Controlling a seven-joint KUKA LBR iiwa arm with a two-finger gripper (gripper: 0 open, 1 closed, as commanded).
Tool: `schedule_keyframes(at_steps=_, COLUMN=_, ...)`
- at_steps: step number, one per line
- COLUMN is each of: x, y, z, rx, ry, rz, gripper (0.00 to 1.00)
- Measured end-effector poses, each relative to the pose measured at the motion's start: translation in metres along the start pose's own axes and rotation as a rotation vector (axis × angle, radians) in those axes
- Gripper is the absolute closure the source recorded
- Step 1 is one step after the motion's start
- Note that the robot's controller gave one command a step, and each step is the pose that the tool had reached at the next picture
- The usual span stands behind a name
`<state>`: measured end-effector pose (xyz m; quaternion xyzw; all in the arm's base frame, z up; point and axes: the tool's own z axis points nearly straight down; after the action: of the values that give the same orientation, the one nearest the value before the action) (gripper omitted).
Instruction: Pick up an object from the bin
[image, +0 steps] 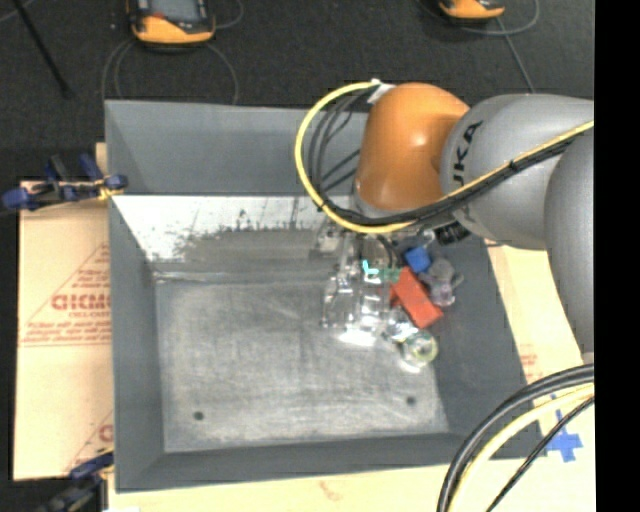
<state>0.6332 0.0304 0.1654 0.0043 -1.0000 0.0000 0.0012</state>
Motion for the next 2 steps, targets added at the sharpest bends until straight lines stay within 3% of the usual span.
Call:
schedule_keyframes(at_steps=1, x=0.001, y=0.035, z=0.091, rx=-0.005, ry=-0.011, rz=0.830, gripper=0.00)
schedule_keyframes(at_steps=2, x=-0.023, y=0.005, z=0.077, rx=0.000, ry=-0.009, rz=0.777, gripper=0.00)
